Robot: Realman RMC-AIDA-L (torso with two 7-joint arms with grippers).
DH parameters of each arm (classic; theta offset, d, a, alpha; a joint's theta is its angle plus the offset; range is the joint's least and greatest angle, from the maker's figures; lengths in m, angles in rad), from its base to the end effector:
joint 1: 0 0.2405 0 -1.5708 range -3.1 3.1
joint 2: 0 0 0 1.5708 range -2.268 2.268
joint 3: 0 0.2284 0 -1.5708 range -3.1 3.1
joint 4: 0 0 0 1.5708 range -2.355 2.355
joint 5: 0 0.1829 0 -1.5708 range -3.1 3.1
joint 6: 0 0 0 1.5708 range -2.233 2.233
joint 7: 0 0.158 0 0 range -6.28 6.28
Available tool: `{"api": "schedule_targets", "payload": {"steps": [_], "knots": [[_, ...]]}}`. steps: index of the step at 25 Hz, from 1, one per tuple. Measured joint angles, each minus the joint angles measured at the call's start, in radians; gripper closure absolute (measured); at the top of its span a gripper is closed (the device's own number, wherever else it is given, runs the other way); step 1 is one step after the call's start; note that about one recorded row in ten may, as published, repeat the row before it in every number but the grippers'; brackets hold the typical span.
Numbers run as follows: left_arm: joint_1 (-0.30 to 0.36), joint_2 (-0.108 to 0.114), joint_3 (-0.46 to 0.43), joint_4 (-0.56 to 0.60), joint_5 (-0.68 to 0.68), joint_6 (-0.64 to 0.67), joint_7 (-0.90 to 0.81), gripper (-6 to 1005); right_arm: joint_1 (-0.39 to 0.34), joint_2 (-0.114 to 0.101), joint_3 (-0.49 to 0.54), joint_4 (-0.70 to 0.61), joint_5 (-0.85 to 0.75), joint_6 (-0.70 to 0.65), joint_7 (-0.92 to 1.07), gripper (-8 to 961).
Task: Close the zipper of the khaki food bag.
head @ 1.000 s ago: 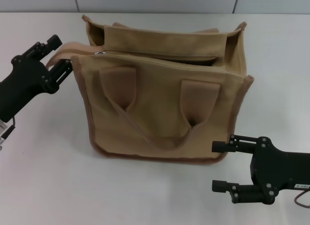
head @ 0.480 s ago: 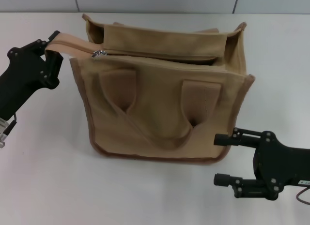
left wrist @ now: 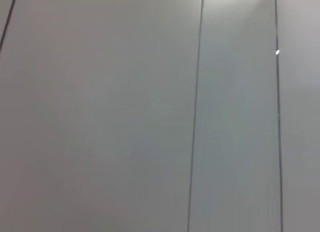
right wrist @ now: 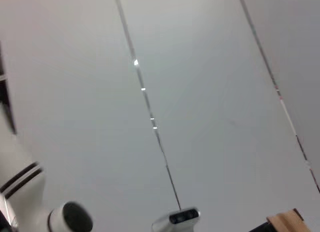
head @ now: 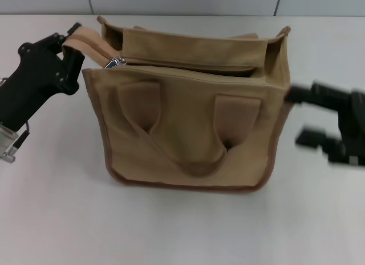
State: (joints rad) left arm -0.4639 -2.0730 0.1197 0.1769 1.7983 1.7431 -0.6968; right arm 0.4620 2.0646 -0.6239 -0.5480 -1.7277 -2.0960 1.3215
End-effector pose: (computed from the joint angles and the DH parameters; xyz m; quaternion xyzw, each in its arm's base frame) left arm -0.2263 0.2806 0.0317 -0.7817 -0.1274 -0.4885 0.3661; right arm 0.1792 0.2350 0.0411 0.8665 -0.1373 -0.4798 0.0105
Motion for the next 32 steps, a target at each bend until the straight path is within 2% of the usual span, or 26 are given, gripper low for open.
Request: {"api": "schedule_targets", "payload": {"steps": [7,8,9,12,13,18,24,32], "knots": [[-0.050,-0.001,0.000,-0.027,0.005,0.015,-0.028,978,0.144,0.011,-0.011,-0.003,0.015,0.108,0.208,194],[-0.063,-0.001,0.002,-0.037,0.007,0.018,-0.027,978,0.195,0.013,-0.015,0.018,0.015,0.161,0.268,194],[-0.063,-0.001,0.002,-0.037,0.007,0.018,-0.027,978,0.195,0.013,-0.015,0.018,0.015,0.161,0.268,194],[-0.080,-0.001,0.009,-0.054,0.008,0.025,-0.028,977,0.254,0.015,-0.036,0.071,0.009,0.259,0.332,194],[-0.090,-0.002,0.012,-0.060,0.009,0.030,-0.028,977,0.278,0.015,-0.074,0.096,0.008,0.317,0.341,194],[-0.101,-0.003,0.020,-0.070,0.007,0.031,-0.028,977,0.286,0.020,-0.164,0.105,0.012,0.375,0.332,194],[-0.119,-0.001,0.019,-0.062,0.002,0.007,-0.050,977,0.289,0.021,-0.180,0.122,0.016,0.377,0.333,194],[-0.126,-0.005,0.022,-0.071,0.006,-0.011,-0.043,977,0.336,0.023,-0.182,0.162,0.073,0.430,0.394,194]]}}
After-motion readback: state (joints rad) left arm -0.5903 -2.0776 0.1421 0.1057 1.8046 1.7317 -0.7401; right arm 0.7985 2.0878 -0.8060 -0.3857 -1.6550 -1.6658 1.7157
